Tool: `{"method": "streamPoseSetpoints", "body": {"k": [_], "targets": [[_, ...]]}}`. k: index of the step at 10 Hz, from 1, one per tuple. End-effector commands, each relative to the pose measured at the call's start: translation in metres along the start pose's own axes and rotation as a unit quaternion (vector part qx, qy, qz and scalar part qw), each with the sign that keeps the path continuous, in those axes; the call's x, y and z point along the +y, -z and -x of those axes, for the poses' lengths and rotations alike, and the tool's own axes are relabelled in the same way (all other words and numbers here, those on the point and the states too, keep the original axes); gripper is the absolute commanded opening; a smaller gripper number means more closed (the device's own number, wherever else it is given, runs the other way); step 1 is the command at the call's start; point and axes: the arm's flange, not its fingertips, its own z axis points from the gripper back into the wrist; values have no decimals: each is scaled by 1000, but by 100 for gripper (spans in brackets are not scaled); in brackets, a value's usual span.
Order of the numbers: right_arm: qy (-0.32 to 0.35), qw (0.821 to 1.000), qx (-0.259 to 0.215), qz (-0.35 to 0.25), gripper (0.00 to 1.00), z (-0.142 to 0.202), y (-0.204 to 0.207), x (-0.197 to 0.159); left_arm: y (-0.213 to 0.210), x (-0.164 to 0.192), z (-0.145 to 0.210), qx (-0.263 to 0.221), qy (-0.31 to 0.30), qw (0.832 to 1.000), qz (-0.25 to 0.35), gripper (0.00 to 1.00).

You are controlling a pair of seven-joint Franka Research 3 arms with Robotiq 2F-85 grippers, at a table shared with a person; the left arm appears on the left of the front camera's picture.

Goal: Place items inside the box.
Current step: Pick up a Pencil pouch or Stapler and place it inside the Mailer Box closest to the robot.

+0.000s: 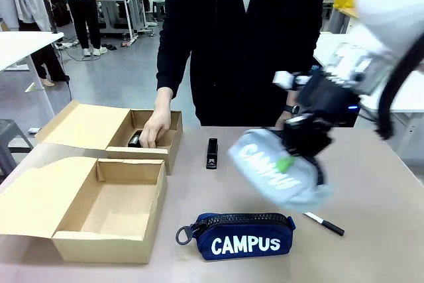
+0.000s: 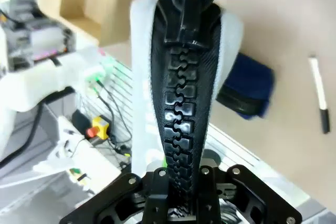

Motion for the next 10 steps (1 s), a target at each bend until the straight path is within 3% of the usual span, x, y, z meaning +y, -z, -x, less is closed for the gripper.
{"method": "streamPoseSetpoints", "body": {"k": [1, 2, 3, 7, 9, 10], "targets": [[-14, 998, -29, 59, 7, -21, 32, 43, 0, 0, -1, -6, 9, 1000, 10, 100], [-61, 996, 5, 64, 7, -18, 46, 57, 0, 0, -1, -6, 9, 1000, 10, 100], [-18, 1000, -5, 24, 7, -4, 25, 44, 0, 0, -1, -6, 9, 1000, 10, 100], [-23, 999, -2, 29, 7, -10, 33, 50, 0, 0, -1, -6, 9, 1000, 10, 100], [9, 998, -62, 25, 7, -19, 54, 102, 0, 0, -1, -6, 9, 1000, 10, 100], [25, 997, -68, 31, 7, -30, 61, 131, 0, 0, -1, -6, 9, 1000, 10, 100]]}}
